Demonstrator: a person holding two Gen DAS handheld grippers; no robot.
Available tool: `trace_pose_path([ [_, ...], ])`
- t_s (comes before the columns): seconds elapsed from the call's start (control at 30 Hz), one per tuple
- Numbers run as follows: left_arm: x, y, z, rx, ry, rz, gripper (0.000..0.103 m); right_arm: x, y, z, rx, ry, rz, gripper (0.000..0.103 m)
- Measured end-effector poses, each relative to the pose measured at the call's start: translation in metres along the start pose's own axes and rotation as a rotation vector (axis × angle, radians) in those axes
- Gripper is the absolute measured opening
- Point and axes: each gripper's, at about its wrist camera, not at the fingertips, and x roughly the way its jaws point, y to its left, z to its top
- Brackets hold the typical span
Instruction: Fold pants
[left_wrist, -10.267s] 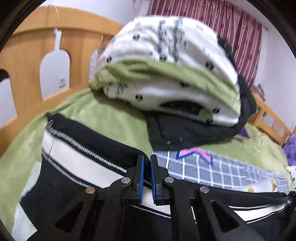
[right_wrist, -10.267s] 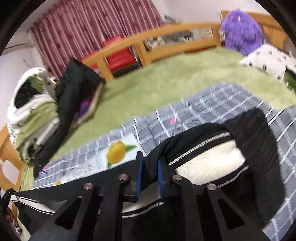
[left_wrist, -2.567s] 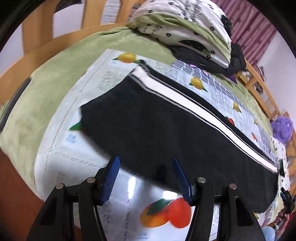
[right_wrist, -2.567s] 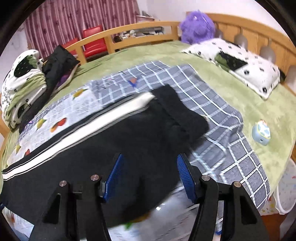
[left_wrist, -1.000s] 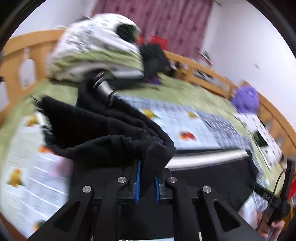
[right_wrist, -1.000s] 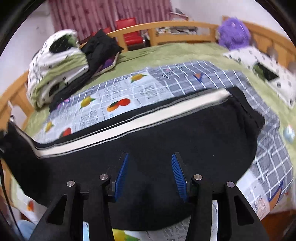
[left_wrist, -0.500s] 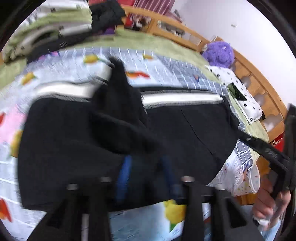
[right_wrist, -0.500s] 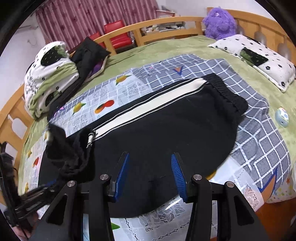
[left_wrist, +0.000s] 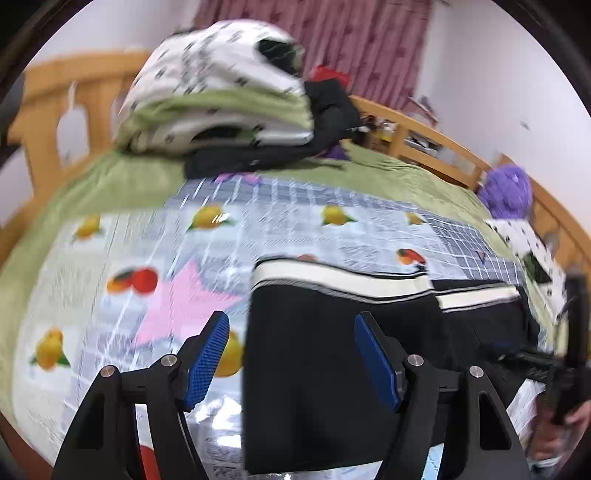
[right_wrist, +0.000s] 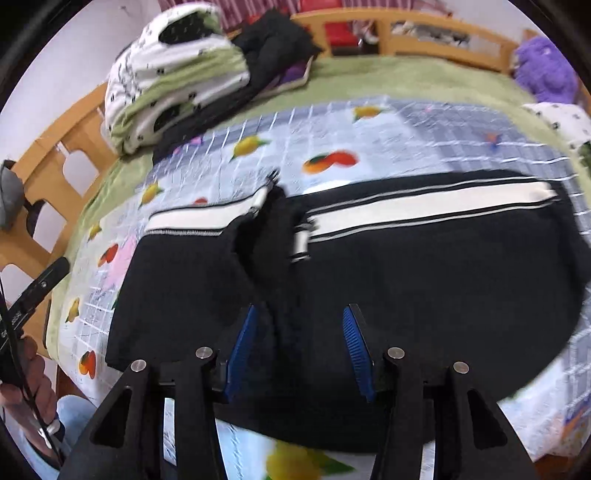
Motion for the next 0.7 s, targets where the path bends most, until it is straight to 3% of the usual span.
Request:
trace_pose_path([
  [0.07,0.009,0.016,-0.002,-0.05,0.038,0.02,0.068,0.031,0.002,-0.002,0.016,0.038,-0.022,0.048],
  [0.1,0.009,0.021,-0.003,-0.059,0.043,0.013,0.068,0.045,0.002,-0.007,0.019,0.053,-0.022,0.04],
  [0.13,0.01,0.023,-0.004,-0.066,0.045,-0.001,0.068,0.054,0.002,-0.011,0.019,0.064,-0.018,0.009],
  [0.2,0.007,0.026,-0.003,-0.071,0.039,-0.026,0.068,0.068,0.004,-0.021,0.0,0.091,0.023,0.008],
  [0.23,0.005,0.026,-0.003,-0.069,0.028,-0.034,0.068,0.059,0.008,-0.022,-0.034,0.063,0.018,0.007],
  [0.33,-0.001,0.028,-0.003,-0.064,0.006,-0.028,0.068,0.014,-0.015,-0.019,0.067,-0.023,0.229,0.007],
  [0.4,-0.001,0.027,-0.003,-0.061,0.01,-0.031,0.068,0.012,-0.027,-0.022,0.075,-0.01,0.205,0.008],
  [0.43,-0.002,0.026,-0.003,-0.051,0.019,-0.032,0.068,0.024,-0.026,-0.027,0.058,0.042,0.167,0.008],
  [0.5,-0.003,0.023,-0.003,-0.038,0.022,-0.02,0.068,0.057,-0.019,-0.04,0.027,0.187,0.134,0.014],
  [0.57,-0.006,0.023,-0.003,-0.035,0.016,-0.007,0.068,0.048,-0.014,-0.043,0.003,0.12,0.107,0.022],
  [0.63,-0.008,0.025,-0.003,-0.045,0.014,-0.01,0.068,0.035,-0.014,-0.038,-0.013,0.07,0.101,0.052],
  [0.7,-0.007,0.027,-0.003,-0.064,0.02,-0.032,0.068,0.027,-0.019,-0.031,0.022,-0.007,0.101,0.06],
])
